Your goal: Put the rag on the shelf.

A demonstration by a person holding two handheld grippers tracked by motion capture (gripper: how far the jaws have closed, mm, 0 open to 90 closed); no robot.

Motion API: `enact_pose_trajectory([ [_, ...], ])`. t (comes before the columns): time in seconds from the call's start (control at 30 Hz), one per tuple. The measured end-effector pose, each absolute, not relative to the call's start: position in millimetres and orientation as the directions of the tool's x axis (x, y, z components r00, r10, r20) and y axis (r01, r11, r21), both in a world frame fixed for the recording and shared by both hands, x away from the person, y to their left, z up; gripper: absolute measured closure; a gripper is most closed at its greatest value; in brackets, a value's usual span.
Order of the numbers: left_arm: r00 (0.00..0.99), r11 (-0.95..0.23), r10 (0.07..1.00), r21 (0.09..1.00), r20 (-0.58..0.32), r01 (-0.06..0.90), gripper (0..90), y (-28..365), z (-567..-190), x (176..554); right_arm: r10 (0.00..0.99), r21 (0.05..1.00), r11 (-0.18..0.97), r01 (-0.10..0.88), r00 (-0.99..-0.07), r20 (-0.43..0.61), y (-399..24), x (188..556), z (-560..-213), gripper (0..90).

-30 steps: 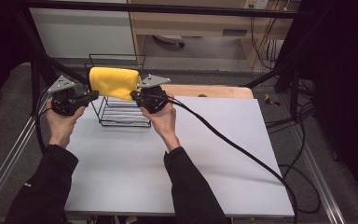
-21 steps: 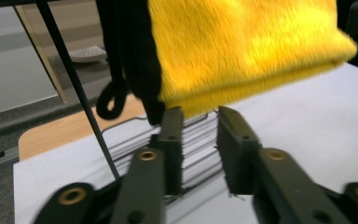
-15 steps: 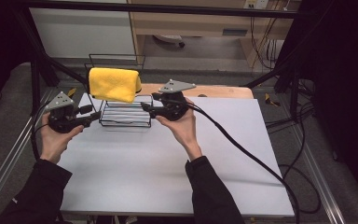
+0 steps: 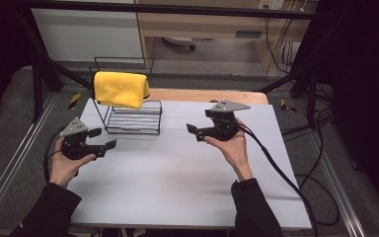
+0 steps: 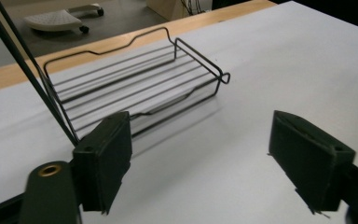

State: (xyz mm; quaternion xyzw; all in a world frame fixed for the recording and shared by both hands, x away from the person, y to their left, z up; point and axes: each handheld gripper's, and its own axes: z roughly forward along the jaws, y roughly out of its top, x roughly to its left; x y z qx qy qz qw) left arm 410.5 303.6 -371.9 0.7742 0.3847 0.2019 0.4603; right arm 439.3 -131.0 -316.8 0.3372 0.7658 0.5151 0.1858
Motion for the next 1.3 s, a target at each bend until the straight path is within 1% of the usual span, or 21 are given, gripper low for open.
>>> enact_pose_trajectory([
  [0.17,0.624,-0.298,0.780,0.852,-0.041,0.429,9.6,298.9,-385.5,406.0,0.735,0.912,0.204,0.356,-0.671,0.097,-165.6,429.4,-333.1,7.6],
  [0.33,0.628,-0.310,0.778,0.847,-0.036,0.433,5.5,292.7,-398.0,400.8,0.758,0.903,0.179,0.389,-0.640,0.126,-192.8,421.1,-350.9,5.3],
  [0.47,0.623,-0.320,0.782,0.845,-0.020,0.428,5.1,289.3,-407.8,395.0,0.770,0.893,0.178,0.414,-0.624,0.136,-211.5,414.2,-367.8,4.1],
  [0.6,0.624,-0.325,0.781,0.841,-0.020,0.433,6.3,288.8,-415.3,390.5,0.772,0.888,0.156,0.433,-0.614,0.164,-228.0,405.4,-385.1,3.6],
  [0.8,0.624,-0.319,0.781,0.840,-0.030,0.439,6.4,290.6,-422.7,386.1,0.781,0.873,0.146,0.466,-0.596,0.187,-249.1,394.2,-409.7,1.7],
  [0.9,0.629,-0.332,0.777,0.836,-0.019,0.437,6.2,290.2,-425.8,385.1,0.785,0.860,0.152,0.488,-0.588,0.195,-258.5,389.5,-420.6,1.1],
  [1.0,0.632,-0.340,0.775,0.835,-0.012,0.432,6.1,290.3,-427.6,383.2,0.789,0.851,0.155,0.501,-0.581,0.199,-266.9,385.3,-427.8,0.6],
  [1.3,0.637,-0.355,0.771,0.837,0.011,0.416,6.0,292.0,-432.2,375.5,0.788,0.847,0.182,0.499,-0.589,0.178,-283.5,373.9,-440.7,0.6],
])
